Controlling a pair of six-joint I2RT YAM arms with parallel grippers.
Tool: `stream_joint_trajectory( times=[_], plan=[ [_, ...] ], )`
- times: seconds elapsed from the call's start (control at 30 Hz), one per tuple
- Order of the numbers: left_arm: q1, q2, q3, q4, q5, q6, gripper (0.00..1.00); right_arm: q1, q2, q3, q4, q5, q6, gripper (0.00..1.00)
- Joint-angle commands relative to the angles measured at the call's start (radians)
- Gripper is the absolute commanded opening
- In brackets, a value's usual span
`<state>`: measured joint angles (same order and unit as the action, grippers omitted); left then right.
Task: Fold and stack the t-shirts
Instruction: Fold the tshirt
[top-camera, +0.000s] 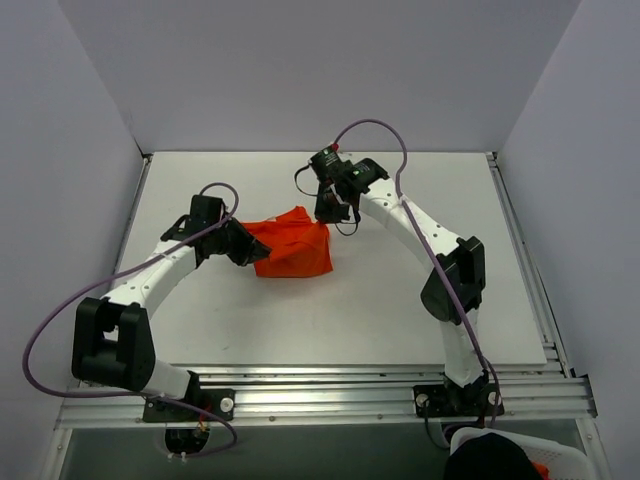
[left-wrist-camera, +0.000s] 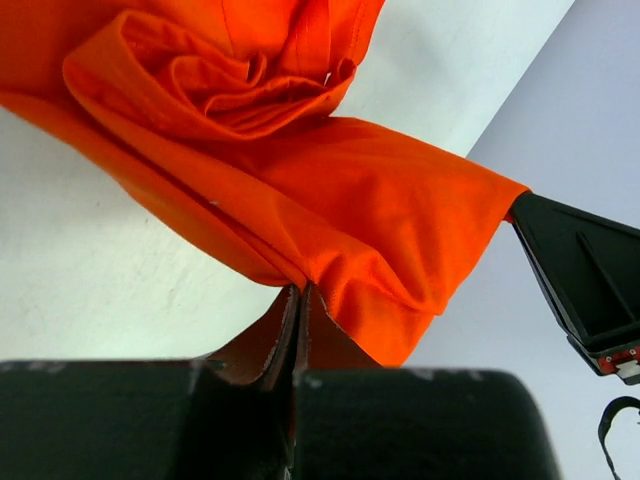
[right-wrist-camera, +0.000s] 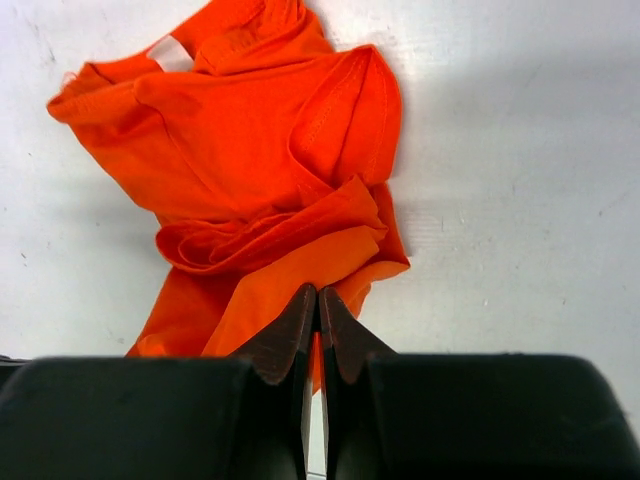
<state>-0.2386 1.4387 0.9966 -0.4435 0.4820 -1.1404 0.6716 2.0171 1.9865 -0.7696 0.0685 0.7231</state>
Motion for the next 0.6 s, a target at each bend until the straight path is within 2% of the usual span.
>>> stream_joint_trajectory(
  times=[0.0, 0.37, 0.57],
  plan=[
    [0.022, 0.049, 0.089, 0.077, 0.044, -0.009, 0.02, -0.018, 0.040, 0.098, -0.039, -0.019, -0.039, 0.00],
    [0.062, 0.218, 0.220, 0.101, 0.076, 0.013, 0.02, -0.070, 0.209, 0.310, 0.007, -0.127, -0.085, 0.00],
    [0.120, 0.262, 0.287, 0.059, 0.053, 0.039, 0.02, -0.075, 0.305, 0.365, 0.180, -0.232, -0.065, 0.00]
  ],
)
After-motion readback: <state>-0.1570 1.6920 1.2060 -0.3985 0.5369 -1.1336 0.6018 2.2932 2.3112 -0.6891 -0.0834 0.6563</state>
